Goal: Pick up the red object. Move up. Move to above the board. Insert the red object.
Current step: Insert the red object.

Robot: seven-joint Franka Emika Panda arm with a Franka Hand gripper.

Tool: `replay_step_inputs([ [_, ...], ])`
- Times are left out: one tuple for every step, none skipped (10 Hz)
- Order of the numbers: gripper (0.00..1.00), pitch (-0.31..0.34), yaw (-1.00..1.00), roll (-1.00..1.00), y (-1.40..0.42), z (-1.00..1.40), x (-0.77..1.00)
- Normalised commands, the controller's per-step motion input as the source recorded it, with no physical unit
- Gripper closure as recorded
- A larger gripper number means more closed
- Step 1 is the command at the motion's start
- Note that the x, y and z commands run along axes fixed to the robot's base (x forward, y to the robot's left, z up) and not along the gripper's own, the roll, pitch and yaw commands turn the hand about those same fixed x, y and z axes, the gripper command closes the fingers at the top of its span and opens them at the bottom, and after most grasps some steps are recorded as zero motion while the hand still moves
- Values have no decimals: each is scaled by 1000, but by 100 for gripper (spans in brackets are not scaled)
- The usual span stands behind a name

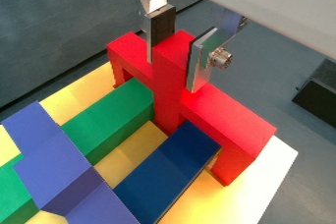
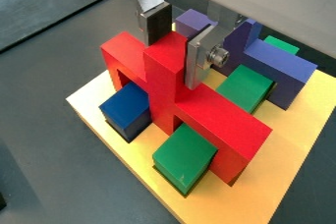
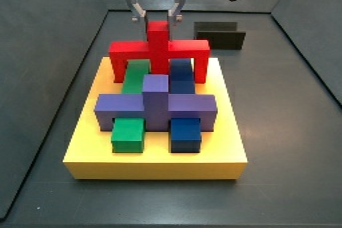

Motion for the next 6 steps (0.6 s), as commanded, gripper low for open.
replay_step_inputs([
  [100, 0, -109, -136, 9, -60, -54],
  [100, 0, -120, -161, 29, -40, -191],
  [100, 0, -34, -87, 83, -31, -169],
  [100, 0, 0, -61, 140, -29, -180],
  [100, 0, 114, -81, 151, 0, -186],
  [100, 0, 134, -26, 20, -14, -40],
])
